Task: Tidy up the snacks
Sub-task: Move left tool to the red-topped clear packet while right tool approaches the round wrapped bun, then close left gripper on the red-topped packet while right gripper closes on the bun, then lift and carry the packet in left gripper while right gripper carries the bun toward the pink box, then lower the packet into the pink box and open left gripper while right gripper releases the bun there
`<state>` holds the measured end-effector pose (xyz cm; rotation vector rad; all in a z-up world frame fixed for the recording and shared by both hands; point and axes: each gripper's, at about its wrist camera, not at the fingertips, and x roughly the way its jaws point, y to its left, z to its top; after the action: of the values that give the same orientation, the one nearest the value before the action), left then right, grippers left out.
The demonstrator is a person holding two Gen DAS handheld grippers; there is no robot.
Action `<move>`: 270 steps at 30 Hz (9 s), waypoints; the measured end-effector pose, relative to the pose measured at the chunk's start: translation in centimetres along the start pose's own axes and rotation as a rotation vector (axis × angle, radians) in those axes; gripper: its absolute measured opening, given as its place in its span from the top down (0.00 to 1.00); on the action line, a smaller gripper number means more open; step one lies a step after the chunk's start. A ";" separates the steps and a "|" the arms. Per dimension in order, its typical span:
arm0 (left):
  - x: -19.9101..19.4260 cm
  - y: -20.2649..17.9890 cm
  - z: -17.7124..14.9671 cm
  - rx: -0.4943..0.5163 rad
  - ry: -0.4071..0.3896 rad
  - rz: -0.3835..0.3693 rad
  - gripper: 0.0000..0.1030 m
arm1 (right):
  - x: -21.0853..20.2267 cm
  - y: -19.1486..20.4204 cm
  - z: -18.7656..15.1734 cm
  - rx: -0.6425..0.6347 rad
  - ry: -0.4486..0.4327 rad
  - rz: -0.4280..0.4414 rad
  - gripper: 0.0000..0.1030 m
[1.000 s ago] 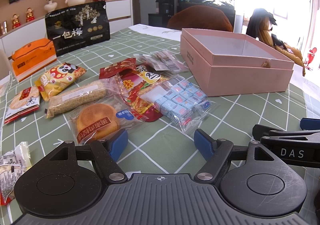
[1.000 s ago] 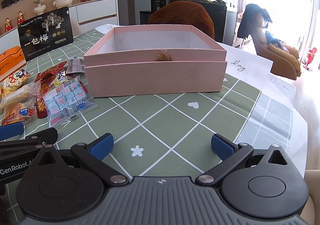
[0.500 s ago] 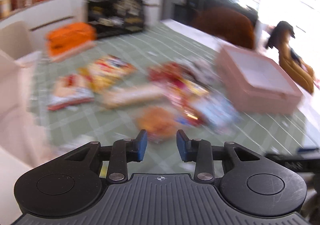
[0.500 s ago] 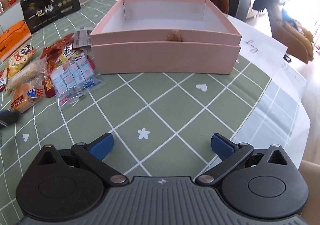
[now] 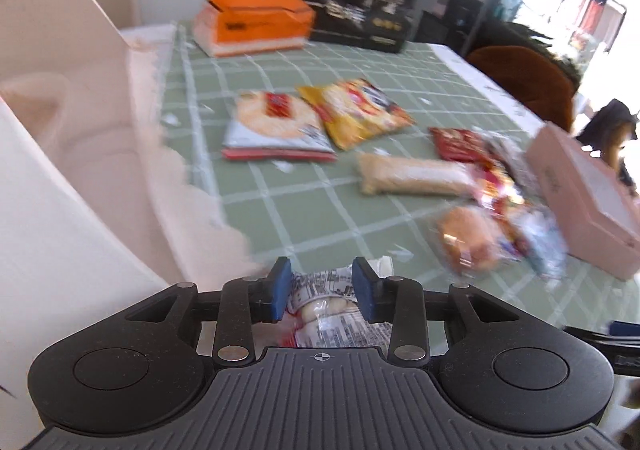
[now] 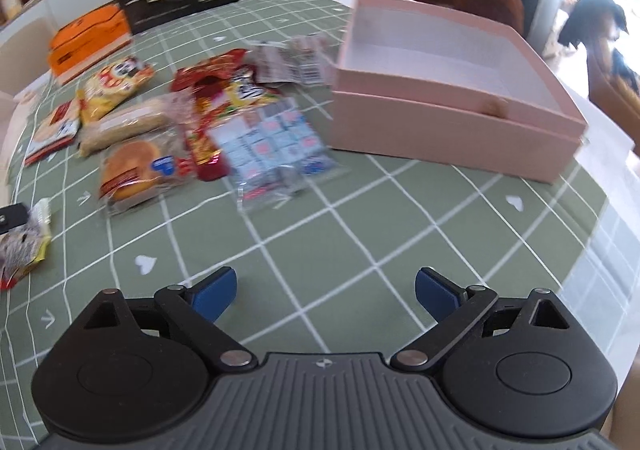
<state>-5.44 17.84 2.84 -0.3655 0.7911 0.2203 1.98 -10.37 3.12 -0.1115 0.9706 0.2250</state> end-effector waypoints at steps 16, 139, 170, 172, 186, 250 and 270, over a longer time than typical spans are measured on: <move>-0.2 -5.2 -2.3 0.040 0.100 -0.153 0.62 | 4.5 10.4 9.2 -0.175 0.066 0.167 0.07; 3.2 -16.8 -2.7 0.382 0.147 -0.059 0.51 | -0.7 -6.1 -4.0 0.037 -0.098 -0.021 0.00; 3.2 -18.3 -1.6 0.356 0.063 -0.031 0.50 | -1.2 -6.1 -5.2 0.039 -0.156 -0.027 0.00; 3.0 -16.6 -2.0 0.352 0.055 -0.001 0.48 | -1.3 -6.1 -5.3 0.039 -0.156 -0.027 0.00; 4.9 -16.3 0.5 0.111 0.176 -0.103 0.48 | -1.4 -6.0 -5.5 0.045 -0.154 -0.032 0.00; -0.4 -24.9 -9.2 0.795 0.165 -0.149 0.34 | -3.5 -11.9 -3.9 0.011 0.010 0.033 0.30; 1.5 -21.0 -5.3 0.487 0.185 -0.237 0.45 | -3.6 -10.6 -3.5 -0.092 0.014 0.034 0.45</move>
<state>-0.98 -3.45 3.29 -0.0160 0.9452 -0.2306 -0.28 -21.83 4.09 -0.1809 0.9772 0.3006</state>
